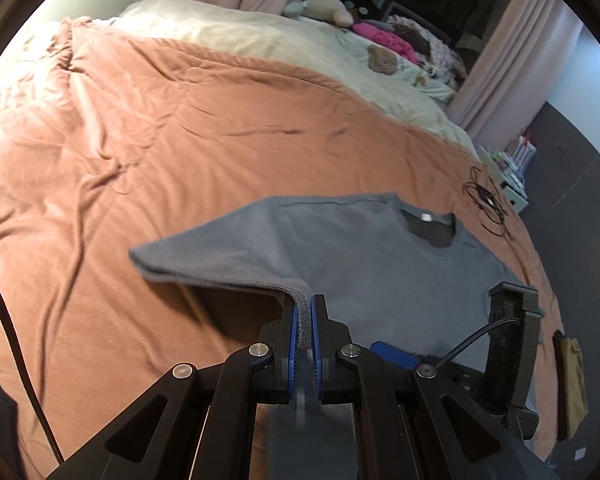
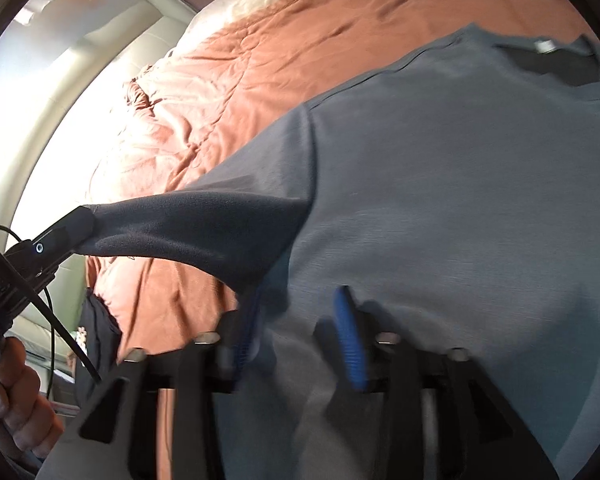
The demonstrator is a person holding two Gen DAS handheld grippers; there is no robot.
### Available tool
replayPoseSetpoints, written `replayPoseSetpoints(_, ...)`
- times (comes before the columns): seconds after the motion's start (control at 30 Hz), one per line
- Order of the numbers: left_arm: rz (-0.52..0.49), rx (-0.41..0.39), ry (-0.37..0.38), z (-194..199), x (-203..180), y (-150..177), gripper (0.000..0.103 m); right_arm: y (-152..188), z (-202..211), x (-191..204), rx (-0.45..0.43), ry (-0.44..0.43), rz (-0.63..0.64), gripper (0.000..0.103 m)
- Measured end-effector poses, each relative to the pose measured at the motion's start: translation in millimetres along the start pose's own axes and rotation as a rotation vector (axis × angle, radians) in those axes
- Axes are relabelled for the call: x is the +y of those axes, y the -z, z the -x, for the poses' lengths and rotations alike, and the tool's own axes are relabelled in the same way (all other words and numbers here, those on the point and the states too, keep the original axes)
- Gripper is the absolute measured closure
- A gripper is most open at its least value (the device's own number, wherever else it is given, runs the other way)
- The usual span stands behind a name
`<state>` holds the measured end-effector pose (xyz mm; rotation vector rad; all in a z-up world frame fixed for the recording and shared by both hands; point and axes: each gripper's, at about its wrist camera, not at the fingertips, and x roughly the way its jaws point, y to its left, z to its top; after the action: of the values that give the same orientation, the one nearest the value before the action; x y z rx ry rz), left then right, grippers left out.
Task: Fold small clothes
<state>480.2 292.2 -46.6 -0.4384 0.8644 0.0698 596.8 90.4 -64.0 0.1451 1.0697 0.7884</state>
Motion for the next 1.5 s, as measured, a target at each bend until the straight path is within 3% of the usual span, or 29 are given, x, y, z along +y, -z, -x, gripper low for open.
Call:
replayPoseSetpoints(0.37, -0.030, 0.090, 0.105, -18, -47, 26, 0.095, 12, 63, -35, -0.062, 0.105, -0.040, 0.052)
replayPoseSetpoints(0.43, -0.019, 0.087, 0.122, -14, -47, 27, 0.088, 14, 68, -40, -0.065, 0.118, -0.053, 0.052)
replayPoseSetpoints(0.5, -0.005, 0.041, 0.108, -3, -41, 25, 0.060, 18, 78, -42, -0.064, 0.119, -0.067, 0.052)
replayPoseSetpoints(0.57, -0.001, -0.014, 0.062, 7, -34, 22, 0.052, 19, 84, -42, -0.069, 0.120, -0.067, 0.052)
replayPoseSetpoints(0.63, 0.006, -0.024, 0.022, 8, -24, 19, 0.052, 21, 89, -40, -0.074, 0.125, -0.054, 0.052)
replayPoseSetpoints(0.8, 0.038, -0.006, -0.077, -13, 10, 17, 0.052, 23, 87, -36, -0.072, 0.118, -0.017, 0.052)
replayPoseSetpoints(1.07, 0.072, 0.035, -0.160, -58, 59, 14, 0.052, 18, 74, -42, -0.059, 0.109, 0.015, 0.052)
replayPoseSetpoints(1.23, 0.118, 0.066, -0.203, -84, 83, 17, 0.059, 14, 70, -47, -0.059, 0.110, 0.011, 0.052)
replayPoseSetpoints(1.27, 0.129, 0.076, -0.210, -90, 87, 19, 0.065, 13, 70, -47, -0.060, 0.108, 0.011, 0.052)
replayPoseSetpoints(1.3, 0.139, 0.091, -0.209, -95, 89, 21, 0.080, 13, 70, -47, -0.062, 0.107, 0.013, 0.052)
replayPoseSetpoints(1.33, 0.150, 0.115, -0.205, -102, 92, 23, 0.089, 13, 70, -47, -0.063, 0.106, 0.014, 0.052)
replayPoseSetpoints(1.4, 0.121, 0.123, -0.226, -102, 85, 23, 0.096, 13, 70, -47, -0.064, 0.099, 0.017, 0.052)
replayPoseSetpoints(1.5, 0.074, 0.094, -0.197, -87, 66, 13, 0.097, 12, 71, -48, -0.069, 0.093, 0.021, 0.052)
